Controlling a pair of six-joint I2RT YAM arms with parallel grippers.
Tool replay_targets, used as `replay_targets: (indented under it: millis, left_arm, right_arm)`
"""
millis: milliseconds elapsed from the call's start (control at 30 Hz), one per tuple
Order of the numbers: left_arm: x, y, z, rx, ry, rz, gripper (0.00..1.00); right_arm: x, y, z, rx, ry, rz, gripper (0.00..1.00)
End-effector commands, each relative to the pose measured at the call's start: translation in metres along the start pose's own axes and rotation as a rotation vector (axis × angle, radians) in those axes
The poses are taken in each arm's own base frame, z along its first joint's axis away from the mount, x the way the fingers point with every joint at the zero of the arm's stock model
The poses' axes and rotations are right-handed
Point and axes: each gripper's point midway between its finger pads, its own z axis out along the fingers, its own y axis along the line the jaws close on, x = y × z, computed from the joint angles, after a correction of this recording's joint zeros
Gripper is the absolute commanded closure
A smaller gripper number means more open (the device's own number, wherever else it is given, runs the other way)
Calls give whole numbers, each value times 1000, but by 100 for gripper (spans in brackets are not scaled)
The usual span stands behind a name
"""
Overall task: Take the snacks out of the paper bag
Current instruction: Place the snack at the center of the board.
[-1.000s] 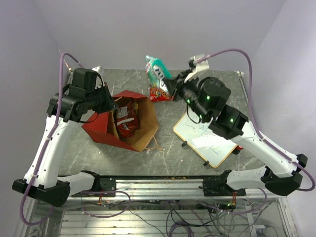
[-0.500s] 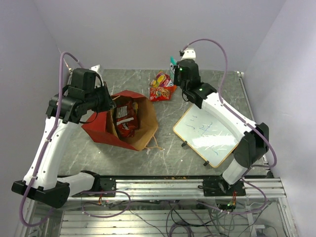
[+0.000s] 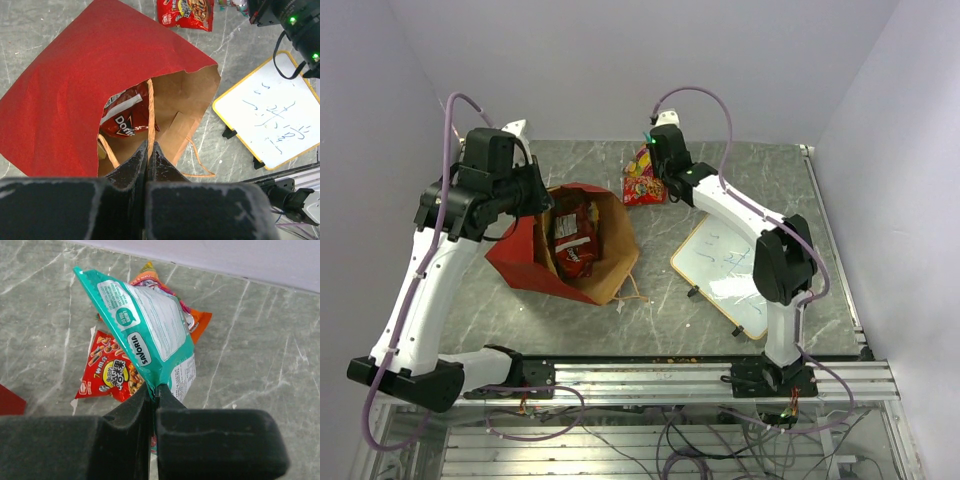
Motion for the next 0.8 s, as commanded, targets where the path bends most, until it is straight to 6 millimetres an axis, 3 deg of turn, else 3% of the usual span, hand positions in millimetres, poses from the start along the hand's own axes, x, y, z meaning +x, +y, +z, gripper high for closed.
replay_targets:
  millis: [0,100,400,767]
  left_arm:
    - [-16,-2,-7,-1,-54,46,93]
    - [-21,1,-8,-23,-48,71,93]
    - [-17,0,-1,-17,-20,87,93]
    - [-11,-1,3,-6,1,77,93]
  right_arm:
    - [-25,-4,14,42,-61,-42,100]
    - [-7,-4,26,63,-19,-63,100]
    - [5,10,45,70,-20,-151,100]
    - [57,37,60,76,29,-329,98]
